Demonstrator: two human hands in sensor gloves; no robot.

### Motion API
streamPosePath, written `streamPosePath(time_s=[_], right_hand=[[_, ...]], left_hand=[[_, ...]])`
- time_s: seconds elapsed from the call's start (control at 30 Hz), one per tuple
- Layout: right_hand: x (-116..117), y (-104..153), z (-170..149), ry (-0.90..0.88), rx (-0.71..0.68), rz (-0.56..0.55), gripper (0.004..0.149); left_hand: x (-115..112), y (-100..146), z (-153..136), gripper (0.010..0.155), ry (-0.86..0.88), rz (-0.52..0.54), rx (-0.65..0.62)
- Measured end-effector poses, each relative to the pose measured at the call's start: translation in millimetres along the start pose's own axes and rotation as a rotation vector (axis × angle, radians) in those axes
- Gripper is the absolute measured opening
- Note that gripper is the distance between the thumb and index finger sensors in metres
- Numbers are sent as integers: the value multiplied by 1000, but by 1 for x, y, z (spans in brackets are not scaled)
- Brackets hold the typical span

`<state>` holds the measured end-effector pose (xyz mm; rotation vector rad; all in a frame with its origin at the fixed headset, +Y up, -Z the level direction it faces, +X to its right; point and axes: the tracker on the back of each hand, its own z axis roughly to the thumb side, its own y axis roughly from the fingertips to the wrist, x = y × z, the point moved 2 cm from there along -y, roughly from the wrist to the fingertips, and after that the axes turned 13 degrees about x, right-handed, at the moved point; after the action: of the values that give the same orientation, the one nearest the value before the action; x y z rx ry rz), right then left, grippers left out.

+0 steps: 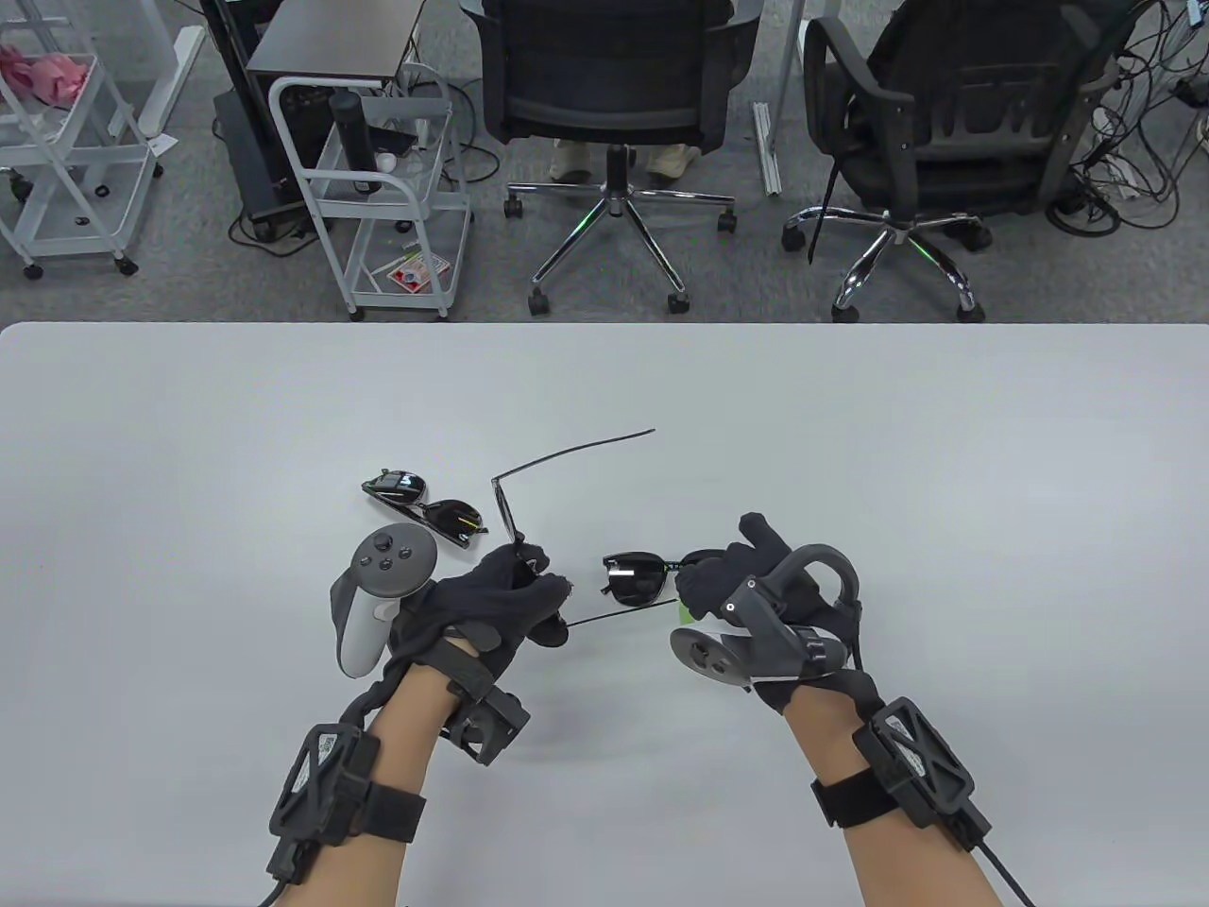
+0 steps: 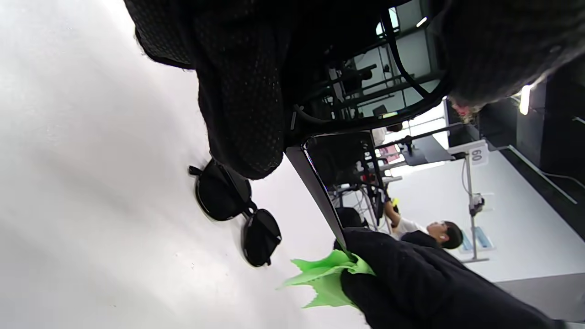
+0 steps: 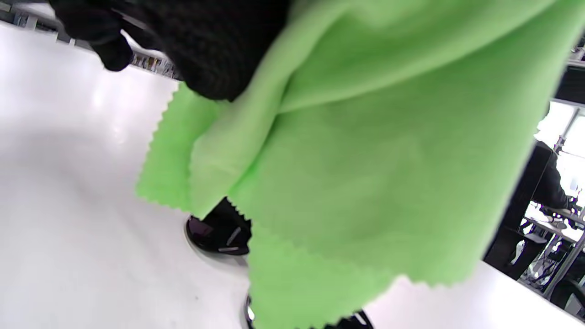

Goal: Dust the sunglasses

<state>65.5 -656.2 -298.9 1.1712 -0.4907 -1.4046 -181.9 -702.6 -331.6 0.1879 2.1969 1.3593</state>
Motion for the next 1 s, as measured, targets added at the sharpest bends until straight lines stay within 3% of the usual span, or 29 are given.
streamPosePath(time_s=[0.23, 0.37, 0.43, 0.57, 0.6, 0.73, 0.83, 0.87, 1.0], right_hand=[[-5, 3, -1, -116, 15, 24, 45], [-38, 9, -1, -212, 29, -143, 45], [-51, 9, 2, -320, 30, -150, 44], [-42, 3, 19, -504, 25, 73, 43], [-29, 1, 30, -528, 6, 200, 43], [13, 2, 56, -494, -63, 500, 45], [32, 4, 65, -415, -98, 642, 51], [33, 4, 64, -409, -98, 657, 55], [24, -1, 35, -552, 22, 521, 58]], left_hand=[[-4, -4, -2, 96, -149, -21, 12], [-5, -5, -4, 96, -144, 1, 36], [-2, -4, -4, 96, -168, 60, 49], [3, -2, -5, 97, -159, 119, 46], [3, 0, -4, 97, -144, 125, 40], [1, 2, -1, 97, -116, 129, 13], [-1, 3, 1, 97, -91, 112, -2], [-2, 3, 1, 97, -87, 110, -5], [-4, 4, 2, 97, -51, 102, -25]])
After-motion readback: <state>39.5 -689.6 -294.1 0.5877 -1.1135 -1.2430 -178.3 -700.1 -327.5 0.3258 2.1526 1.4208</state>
